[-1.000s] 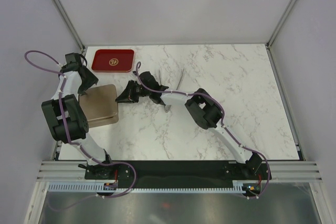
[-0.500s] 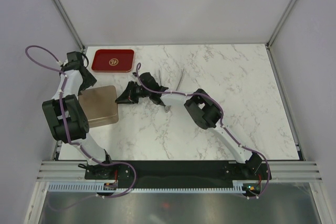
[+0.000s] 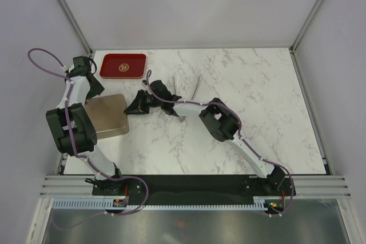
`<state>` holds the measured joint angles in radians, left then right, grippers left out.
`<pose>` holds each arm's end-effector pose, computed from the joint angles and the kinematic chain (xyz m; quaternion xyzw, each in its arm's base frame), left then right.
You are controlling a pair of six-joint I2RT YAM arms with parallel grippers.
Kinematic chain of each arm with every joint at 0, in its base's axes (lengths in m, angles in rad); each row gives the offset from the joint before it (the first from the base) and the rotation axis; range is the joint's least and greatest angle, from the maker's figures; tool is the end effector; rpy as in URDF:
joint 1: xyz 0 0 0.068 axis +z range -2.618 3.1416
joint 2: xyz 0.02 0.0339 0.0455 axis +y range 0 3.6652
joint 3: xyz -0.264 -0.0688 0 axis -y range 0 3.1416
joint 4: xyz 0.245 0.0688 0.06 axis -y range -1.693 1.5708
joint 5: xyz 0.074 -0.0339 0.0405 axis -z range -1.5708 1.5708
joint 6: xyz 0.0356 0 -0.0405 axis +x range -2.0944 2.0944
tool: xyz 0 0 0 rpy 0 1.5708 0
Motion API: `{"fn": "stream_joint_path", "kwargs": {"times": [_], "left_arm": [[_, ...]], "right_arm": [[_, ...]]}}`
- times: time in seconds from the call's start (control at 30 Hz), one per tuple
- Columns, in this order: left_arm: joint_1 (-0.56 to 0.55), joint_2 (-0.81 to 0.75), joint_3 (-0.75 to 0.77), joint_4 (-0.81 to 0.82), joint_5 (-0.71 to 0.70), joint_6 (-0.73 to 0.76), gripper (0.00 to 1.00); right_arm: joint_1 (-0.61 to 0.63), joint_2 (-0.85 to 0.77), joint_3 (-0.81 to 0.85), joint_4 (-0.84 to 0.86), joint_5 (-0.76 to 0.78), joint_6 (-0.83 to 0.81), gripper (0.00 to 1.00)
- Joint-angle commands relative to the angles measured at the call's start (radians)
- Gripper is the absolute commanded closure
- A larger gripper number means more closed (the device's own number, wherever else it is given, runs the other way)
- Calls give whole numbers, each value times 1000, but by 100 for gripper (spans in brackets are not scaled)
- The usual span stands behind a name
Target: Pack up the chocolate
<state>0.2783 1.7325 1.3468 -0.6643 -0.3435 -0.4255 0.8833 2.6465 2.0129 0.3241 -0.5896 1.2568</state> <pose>0.3482 0.1120 0.2442 -0.3695 0.8786 0.1460 0.2651 0.3553 0.4638 0.1107 -0.0249 0.7912 0.6076 0.0650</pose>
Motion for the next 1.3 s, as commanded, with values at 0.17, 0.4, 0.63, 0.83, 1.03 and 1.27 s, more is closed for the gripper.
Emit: {"fn": "stream_joint_path", "kwargs": {"times": [0.17, 0.4, 0.63, 0.83, 1.03, 1.27], "left_arm": [[1, -19, 31, -11, -26, 25, 26], [1, -17, 8, -8, -20, 4, 26], [25, 90, -18, -4, -55, -7, 25], [32, 122, -18, -4, -60, -13, 24], [33, 69, -25, -11, -83, -2, 24], [32, -16, -8, -27, -134, 8, 25]], "right_arm": [[14, -2, 23, -51, 16, -53, 91], [14, 7, 41, -79, 20, -68, 86], [17, -3, 9, -69, 24, -71, 85], [17, -33, -29, -45, 25, -80, 81], [22, -40, -31, -69, 30, -114, 81], [23, -46, -46, -91, 48, -155, 79]]}}
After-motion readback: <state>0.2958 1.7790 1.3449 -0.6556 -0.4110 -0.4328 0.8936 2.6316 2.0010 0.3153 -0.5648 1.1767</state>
